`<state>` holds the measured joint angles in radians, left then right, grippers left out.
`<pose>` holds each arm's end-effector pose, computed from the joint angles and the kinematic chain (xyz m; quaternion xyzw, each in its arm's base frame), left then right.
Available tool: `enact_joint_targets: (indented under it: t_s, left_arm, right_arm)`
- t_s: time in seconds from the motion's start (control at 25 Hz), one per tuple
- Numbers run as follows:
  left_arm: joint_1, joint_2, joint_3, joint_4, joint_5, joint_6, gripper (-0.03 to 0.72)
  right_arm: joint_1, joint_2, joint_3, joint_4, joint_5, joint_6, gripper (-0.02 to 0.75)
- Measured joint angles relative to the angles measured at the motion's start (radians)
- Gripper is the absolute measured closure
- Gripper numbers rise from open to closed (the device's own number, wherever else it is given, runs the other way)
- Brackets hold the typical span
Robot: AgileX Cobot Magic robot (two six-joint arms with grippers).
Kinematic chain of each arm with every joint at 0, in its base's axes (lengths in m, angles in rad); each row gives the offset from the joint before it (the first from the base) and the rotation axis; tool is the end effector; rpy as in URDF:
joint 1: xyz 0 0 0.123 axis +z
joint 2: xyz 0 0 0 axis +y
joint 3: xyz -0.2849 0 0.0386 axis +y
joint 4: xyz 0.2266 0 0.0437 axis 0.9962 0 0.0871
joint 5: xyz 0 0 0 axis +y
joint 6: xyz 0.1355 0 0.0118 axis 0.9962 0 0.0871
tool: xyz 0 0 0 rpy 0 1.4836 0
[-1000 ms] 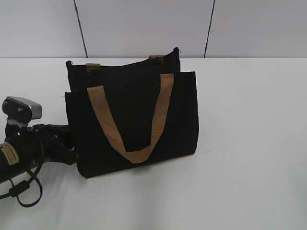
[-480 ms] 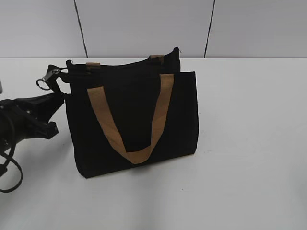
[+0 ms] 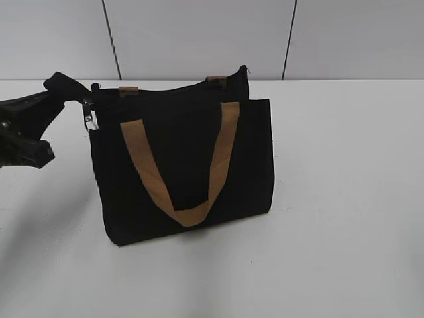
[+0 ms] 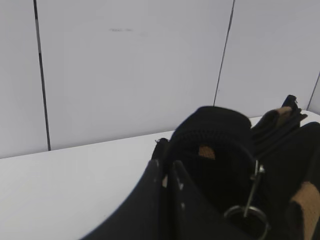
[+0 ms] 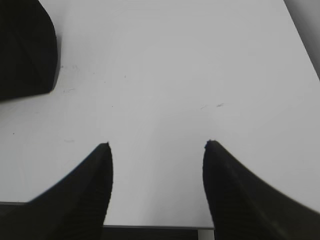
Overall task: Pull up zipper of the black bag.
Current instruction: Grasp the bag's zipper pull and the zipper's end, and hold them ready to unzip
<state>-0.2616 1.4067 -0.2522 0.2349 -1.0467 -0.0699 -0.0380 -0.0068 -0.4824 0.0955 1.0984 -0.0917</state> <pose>0.2405 -0.0928 0.2164 0.1803 0.6954 -0.1457 0.6803 0.0123 0.0111 0.2373 -0.0257 0.8643 0.0152 0.5022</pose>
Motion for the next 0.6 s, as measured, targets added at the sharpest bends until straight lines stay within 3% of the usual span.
enact_joint_targets:
  t_s: [0.6]
  left_arm:
    - [0.0, -0.024, -0.008, 0.024, 0.032, -0.092, 0.695]
  right_arm:
    - [0.0, 0.0, 0.0, 0.027, 0.0, 0.0, 0.288]
